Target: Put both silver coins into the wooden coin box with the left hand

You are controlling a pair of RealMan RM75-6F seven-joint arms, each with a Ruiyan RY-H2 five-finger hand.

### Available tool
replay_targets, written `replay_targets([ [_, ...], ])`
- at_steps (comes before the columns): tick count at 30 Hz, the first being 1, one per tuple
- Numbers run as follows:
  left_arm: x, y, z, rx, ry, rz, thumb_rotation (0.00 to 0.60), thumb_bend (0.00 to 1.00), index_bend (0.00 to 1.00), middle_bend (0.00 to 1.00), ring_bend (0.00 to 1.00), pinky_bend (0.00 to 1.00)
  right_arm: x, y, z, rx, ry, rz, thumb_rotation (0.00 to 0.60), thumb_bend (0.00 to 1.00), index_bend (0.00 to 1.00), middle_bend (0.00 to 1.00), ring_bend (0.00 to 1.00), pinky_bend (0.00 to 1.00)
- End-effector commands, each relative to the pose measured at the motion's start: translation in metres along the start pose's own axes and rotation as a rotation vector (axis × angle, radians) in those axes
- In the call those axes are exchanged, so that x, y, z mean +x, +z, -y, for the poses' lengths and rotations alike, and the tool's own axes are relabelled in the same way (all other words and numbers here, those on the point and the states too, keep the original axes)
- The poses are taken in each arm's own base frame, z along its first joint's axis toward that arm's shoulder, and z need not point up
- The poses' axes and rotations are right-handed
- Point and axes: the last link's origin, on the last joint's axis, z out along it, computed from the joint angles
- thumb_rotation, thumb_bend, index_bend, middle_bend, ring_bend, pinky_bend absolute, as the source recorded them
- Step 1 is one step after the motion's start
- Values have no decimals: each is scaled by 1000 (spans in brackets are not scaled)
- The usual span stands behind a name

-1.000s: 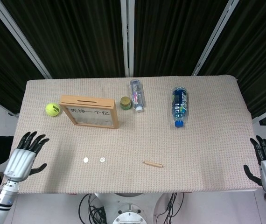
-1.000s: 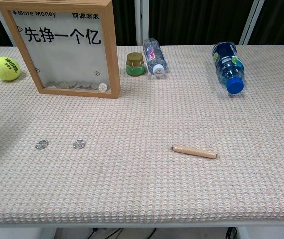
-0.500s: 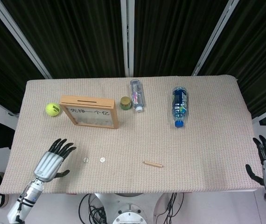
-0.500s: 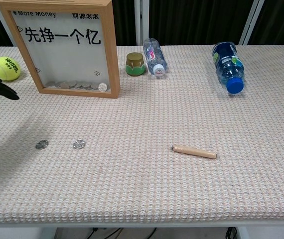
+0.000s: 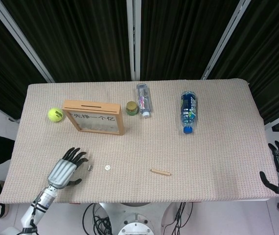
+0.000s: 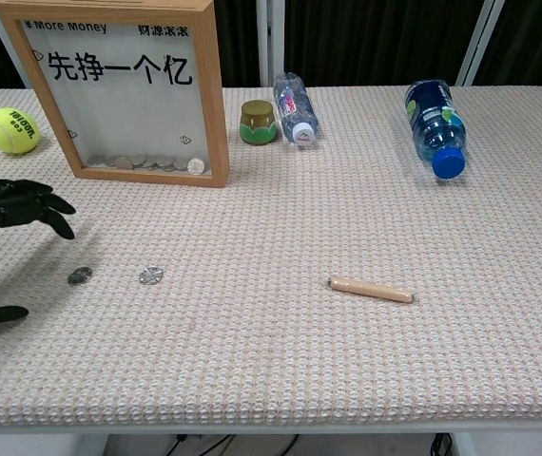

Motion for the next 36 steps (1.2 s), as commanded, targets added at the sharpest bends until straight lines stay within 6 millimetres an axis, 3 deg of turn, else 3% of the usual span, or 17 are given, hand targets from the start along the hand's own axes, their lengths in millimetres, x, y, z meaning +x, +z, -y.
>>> replay_targets([
  [1,-4,2,1,4,-11,0,600,153,372,128,0,69,0,-1,-1,-4,-3,6,600,271,0,0,0,0],
  [8,-9,6,0,11,-57,-9,600,157,427,131,0,69,0,-1,-1,-3,-6,8,600,269,0,0,0,0],
  [14,-12,11,-3,1,-65,-7,600,255,427,134,0,68,-2,0,-1,-2,-3,11,600,271,0,0,0,0],
  [36,-20,18,-5,-11,-47,19,600,285,422,134,0,66,-2,0,-6,-15,1,18,600,271,0,0,0,0],
])
